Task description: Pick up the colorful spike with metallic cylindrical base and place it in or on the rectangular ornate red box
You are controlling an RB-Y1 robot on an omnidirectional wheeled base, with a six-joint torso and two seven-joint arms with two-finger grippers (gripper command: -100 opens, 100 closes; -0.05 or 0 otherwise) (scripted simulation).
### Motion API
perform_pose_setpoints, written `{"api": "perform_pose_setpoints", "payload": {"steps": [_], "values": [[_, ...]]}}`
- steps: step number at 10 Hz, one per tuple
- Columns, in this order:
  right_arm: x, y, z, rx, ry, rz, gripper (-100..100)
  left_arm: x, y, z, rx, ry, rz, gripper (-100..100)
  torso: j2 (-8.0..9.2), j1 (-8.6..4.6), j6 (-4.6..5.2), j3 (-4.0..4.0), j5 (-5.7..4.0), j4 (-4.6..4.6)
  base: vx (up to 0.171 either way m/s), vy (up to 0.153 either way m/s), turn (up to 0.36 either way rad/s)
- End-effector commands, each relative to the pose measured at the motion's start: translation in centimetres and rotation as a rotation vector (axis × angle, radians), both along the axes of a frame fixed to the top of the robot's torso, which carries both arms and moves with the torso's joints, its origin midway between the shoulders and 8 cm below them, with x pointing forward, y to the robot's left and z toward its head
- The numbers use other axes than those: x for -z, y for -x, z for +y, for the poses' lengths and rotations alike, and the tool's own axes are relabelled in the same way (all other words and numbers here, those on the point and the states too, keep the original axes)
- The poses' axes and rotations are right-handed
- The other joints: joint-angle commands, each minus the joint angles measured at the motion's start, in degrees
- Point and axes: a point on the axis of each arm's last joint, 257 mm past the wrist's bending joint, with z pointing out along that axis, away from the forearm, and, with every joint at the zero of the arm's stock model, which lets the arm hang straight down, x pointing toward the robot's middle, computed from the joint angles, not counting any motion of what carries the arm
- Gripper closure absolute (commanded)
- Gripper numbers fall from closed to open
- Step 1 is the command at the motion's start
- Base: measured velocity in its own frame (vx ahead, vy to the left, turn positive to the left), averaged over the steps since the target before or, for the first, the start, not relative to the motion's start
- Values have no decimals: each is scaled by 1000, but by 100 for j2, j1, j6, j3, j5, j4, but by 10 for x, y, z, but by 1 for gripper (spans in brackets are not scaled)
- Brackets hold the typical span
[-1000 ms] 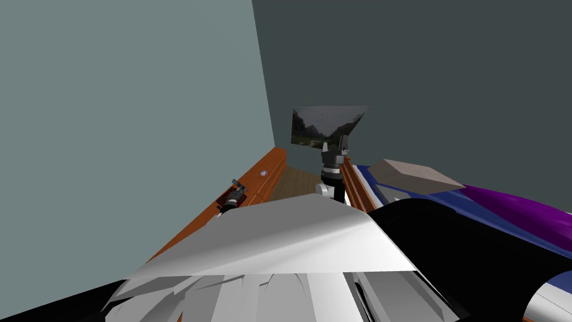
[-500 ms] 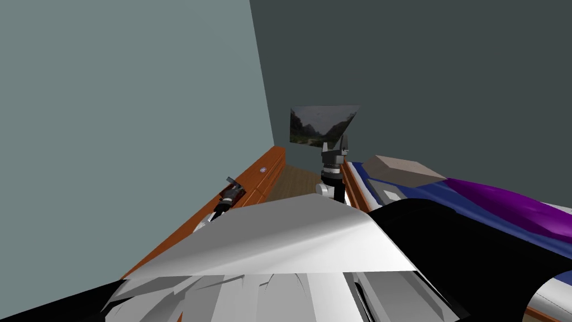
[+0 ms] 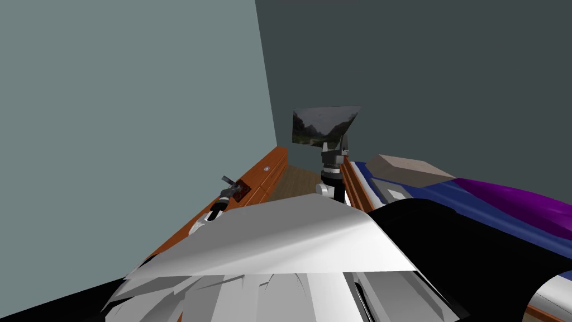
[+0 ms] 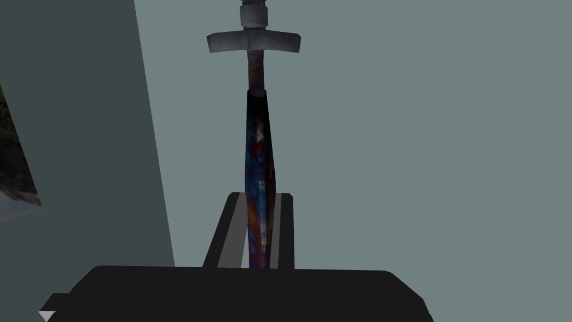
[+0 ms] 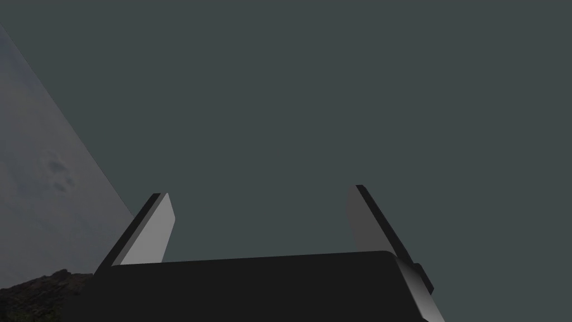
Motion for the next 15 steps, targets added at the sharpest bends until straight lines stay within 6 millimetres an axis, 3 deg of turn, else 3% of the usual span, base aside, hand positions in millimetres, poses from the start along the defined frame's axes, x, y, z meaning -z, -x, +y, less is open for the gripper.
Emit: {"api": "perform_pose_setpoints", "payload": {"steps": [1,4,5,9,10,11,15], "values": [[0,0,0,0,0,0,0,-1,-4,4,-13,-8,2,100,0,0,0,0,0,0,101,160,18],[0,0,0,0,0,0,0,2,-5,3,-18,-15,6,100,-50,-30,11,-30,0,-12,126,80,13],[0,0,0,0,0,0,0,1,-6,3,-19,-18,5,-100,-26,-50,10,-19,-2,-10,14,9,-3],[0,0,0,0,0,0,0,1,-6,3,-19,-18,5,-100,11,-70,9,4,-7,-1,2,1,0],[0,0,0,0,0,0,0,1,-6,3,-19,-18,5,0,12,-71,9,4,-8,-1,0,0,0],[0,0,0,0,0,0,0,-9,-14,15,-24,-18,5,-100,12,-71,9,4,-8,-1,-51,-30,-56],[0,0,0,0,-1,0,0,-32,-30,38,-39,-18,5,-100,41,-93,11,21,-13,6,-75,-52,-53]]}}
